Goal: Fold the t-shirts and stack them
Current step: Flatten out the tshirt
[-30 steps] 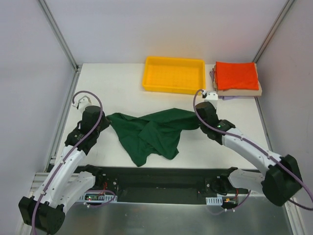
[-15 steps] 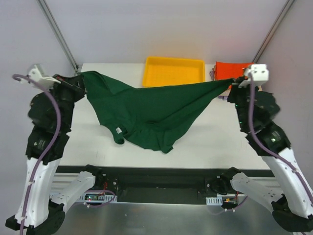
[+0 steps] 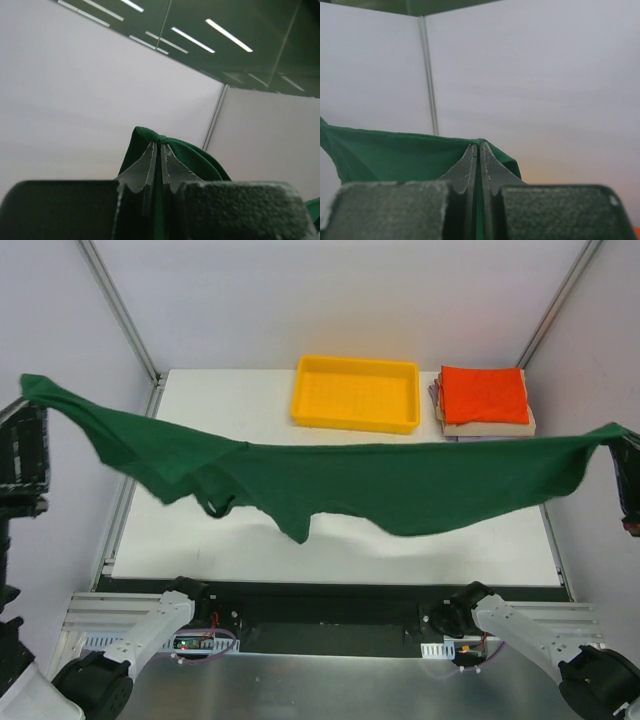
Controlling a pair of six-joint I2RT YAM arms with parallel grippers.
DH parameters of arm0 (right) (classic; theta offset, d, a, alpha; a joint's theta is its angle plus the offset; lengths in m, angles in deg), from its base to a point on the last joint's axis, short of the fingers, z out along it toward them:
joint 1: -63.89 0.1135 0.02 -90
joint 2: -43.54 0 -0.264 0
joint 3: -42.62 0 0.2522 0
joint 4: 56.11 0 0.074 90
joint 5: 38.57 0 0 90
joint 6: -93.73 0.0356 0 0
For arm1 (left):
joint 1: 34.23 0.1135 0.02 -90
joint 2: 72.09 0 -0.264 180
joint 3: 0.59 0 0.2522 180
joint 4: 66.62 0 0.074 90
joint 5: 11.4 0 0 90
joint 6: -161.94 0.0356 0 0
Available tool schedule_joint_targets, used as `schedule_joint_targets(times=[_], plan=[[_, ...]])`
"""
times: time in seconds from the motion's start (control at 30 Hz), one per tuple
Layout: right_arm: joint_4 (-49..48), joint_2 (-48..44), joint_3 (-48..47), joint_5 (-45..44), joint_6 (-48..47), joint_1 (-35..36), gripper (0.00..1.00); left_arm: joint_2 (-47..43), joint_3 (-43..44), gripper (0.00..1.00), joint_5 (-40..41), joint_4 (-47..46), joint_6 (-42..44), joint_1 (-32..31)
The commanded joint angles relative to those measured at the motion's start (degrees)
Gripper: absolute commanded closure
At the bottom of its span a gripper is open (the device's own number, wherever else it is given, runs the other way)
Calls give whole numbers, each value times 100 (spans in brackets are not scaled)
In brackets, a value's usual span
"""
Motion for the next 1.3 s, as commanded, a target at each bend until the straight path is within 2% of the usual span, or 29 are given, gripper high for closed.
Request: schedule_joint_targets(times=[0.0,0.13,0.27,0.5,0.6,0.7,0.73,0.8,0.9,0.93,0.97,1.0,1.03,1.13,1.23,1.27], plan=[[338,58,-354,745,356,-56,100,580,941,100,-561,-332,369,-19],[215,31,-266,228,137,-91,100,1300,1688,100,-290,-333,553,-19],[75,338,40,-1273,-293,-100,100,2127,2138,100,140,-350,904,-19],[-865,1348,1533,-3892,-1410,-143,100,3840,1718,100,1599,-552,2108,-1],[-1243,1806,2508,-3661,-1184,-669,100,4552,876,100,1671,-666,2582,95],[-1778,2193,3754,-2231,-805,-1433,99,5247,-3,96,1470,-728,2760,236],[-2294,2316,4351,-1852,-717,-1566,97,5510,-363,90,1225,-754,2855,262],[-2789,2728,5101,-1357,-533,-1708,94,5967,-865,69,969,-789,2997,271],[-3002,3684,5306,-1128,-111,-1840,90,6740,-1122,37,1169,-746,2857,280],[-2932,4079,5193,-1075,-40,-1910,87,6908,-1088,24,1353,-676,2778,280],[-2793,4466,4992,-1083,12,-1963,80,7032,-1113,15,1520,-641,2690,280],[-2487,4757,4755,-1109,56,-1989,63,7059,-1131,6,1670,-597,2585,289],[-2135,5100,4474,-1188,92,-1990,46,6998,-1175,1,1654,-570,2462,306],[-1833,5209,4216,-1373,285,-1981,27,6578,-1473,1,1531,-552,1997,359],[-1860,4718,4470,-1330,548,-1972,4,5972,-1903,1,1469,-404,1567,359],[-1807,4534,4593,-1199,671,-1981,4,5743,-2096,1,1417,-333,1347,359]])
